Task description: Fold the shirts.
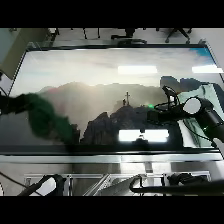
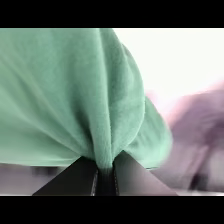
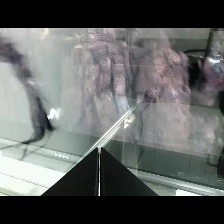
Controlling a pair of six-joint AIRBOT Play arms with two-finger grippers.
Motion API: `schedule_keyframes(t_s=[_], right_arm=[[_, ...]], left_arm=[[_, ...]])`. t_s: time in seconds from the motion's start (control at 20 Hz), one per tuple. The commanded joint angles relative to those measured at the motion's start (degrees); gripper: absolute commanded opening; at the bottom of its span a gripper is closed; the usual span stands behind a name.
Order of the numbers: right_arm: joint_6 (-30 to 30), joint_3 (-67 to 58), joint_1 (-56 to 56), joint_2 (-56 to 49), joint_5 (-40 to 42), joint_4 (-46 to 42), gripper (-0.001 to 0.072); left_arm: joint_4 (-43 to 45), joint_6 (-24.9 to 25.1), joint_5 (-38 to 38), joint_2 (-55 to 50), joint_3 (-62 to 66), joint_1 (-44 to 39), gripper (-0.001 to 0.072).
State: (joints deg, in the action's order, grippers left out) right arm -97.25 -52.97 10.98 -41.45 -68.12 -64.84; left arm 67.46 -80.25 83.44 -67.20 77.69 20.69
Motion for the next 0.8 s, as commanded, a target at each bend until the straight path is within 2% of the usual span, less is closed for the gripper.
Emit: schedule_keyframes(t_s=[0.0,0.1,0.25,0.55,0.6,0.65,0.7,0.75], right_arm=[[0.0,0.0,0.1,0.0,0.0,0.0,0.0015],[0.0,0.0,0.1,0.0,0.0,0.0,0.0015],[0.0,0.0,0.1,0.0,0.0,0.2,0.0016],[0.0,0.0,0.1,-1.9,0.6,0.2,0.0016],[0.0,0.0,0.1,-2.5,0.2,0.2,0.0016],[0.0,0.0,0.1,-2.9,-0.2,0.2,0.0016],[0.0,0.0,0.0,-3.1,-0.3,0.2,0.0016],[0.0,0.0,0.1,-3.1,-0.3,0.2,0.0016]], left_arm=[[-10.9,0.9,-11.1,10.1,4.0,-15.2,0.0014],[-8.4,0.0,-18.2,13.2,3.9,-25.5,0.0014],[-5.0,-2.3,-21.2,11.6,3.9,-36.1,0.0014],[-4.5,-2.3,-22.5,-5.7,3.9,-48.3,0.0024],[-4.6,-2.3,-23.2,-8.8,4.0,-49.1,0.0097],[-4.7,-2.4,-23.6,-11.2,4.0,-49.4,0.0478],[-4.6,-3.7,-23.3,-13.2,4.3,-49.2,0.0701],[-4.7,-4.8,-21.8,-14.7,5.4,-48.4,0.0703]])
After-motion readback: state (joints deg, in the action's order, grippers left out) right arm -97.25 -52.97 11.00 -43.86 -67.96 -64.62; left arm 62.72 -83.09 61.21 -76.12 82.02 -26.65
